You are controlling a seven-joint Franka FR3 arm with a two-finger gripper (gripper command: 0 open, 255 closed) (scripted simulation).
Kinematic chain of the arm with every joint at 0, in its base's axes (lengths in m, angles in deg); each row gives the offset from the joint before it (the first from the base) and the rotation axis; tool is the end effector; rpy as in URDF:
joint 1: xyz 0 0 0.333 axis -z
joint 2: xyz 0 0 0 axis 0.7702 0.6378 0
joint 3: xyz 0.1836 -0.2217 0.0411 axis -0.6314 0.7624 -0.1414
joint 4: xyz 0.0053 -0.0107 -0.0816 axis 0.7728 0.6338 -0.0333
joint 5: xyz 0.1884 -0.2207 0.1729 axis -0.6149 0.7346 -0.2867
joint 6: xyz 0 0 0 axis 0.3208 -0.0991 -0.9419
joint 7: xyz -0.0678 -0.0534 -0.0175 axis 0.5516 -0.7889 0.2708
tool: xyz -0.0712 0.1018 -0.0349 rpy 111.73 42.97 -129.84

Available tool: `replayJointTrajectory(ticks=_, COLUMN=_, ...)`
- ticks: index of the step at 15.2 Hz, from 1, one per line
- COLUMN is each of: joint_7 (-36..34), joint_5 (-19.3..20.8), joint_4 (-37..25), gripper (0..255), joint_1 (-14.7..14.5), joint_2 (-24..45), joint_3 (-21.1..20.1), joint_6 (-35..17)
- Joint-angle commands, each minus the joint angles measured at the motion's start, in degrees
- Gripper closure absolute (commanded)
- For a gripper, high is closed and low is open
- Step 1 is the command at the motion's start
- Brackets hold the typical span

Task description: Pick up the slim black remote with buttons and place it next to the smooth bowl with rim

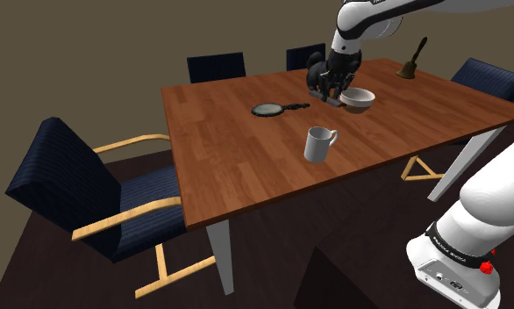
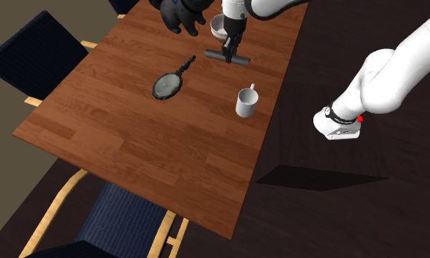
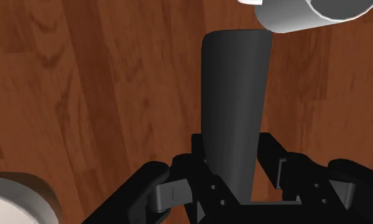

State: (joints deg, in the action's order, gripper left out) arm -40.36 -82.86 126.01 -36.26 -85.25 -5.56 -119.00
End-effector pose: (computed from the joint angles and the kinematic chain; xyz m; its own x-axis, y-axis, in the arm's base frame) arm 0.4795 -0.0806 0.4409 0.9407 -0.3391 -0.0110 -0.3389 -0.9373 -0.0808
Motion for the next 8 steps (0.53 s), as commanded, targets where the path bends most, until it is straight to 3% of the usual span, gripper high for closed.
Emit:
replayJointTrajectory(ticks=1, joint_7=3.08, joint_5=0.11, joint_4=-0.17, gripper=255, joint_1=1.44, joint_2=-0.01, joint_3=1.61, joint_6=0.41)
replayJointTrajectory(ticks=8, joint_7=12.56, joint_5=0.48, joint_4=-2.2, gripper=255, joint_1=6.04, joint_2=1.56, joint_3=6.72, joint_6=1.64)
